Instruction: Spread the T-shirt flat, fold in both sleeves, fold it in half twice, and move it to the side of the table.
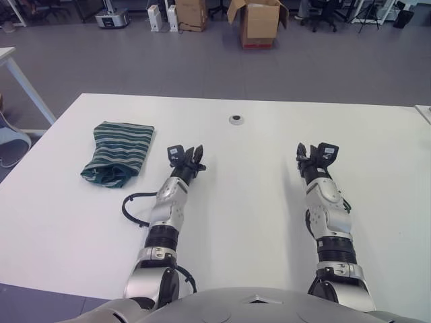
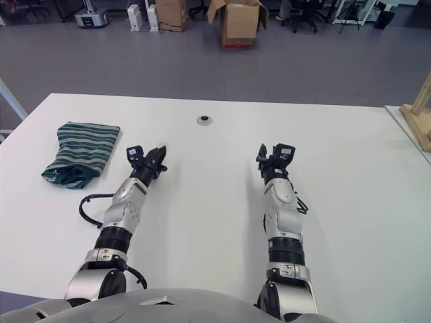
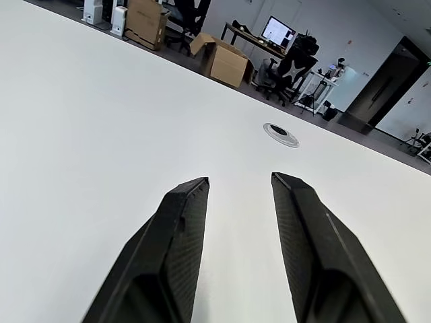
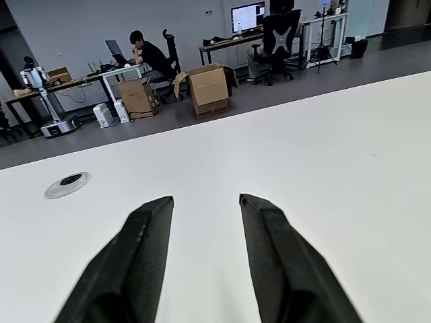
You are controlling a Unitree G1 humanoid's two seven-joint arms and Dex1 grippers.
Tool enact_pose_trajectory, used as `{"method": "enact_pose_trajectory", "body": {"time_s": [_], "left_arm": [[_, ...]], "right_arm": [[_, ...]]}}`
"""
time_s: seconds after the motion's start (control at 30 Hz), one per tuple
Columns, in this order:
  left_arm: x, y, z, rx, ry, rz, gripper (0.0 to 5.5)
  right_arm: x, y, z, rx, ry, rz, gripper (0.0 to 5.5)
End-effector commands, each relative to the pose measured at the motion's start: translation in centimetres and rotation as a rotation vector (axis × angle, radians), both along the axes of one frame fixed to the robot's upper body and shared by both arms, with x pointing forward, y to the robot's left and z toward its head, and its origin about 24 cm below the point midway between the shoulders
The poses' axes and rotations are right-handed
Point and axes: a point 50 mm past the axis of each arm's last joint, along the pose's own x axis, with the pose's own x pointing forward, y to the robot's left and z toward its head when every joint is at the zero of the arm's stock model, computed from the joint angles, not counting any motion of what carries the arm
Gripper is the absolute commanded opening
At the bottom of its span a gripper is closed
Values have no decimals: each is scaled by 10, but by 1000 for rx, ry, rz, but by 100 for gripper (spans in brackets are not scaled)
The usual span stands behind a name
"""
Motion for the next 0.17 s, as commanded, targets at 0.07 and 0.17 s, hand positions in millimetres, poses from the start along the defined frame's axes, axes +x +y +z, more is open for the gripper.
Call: {"method": "enact_pose_trajectory", "body": {"time_s": [0.07, 0.17], "left_arm": [[6, -12, 8, 12, -49, -50, 170], [7, -7, 6, 11, -42, -31, 170]], "right_arm": [[1, -8, 0, -32, 2, -25, 184], [-4, -9, -4, -30, 13, -37, 184]]}}
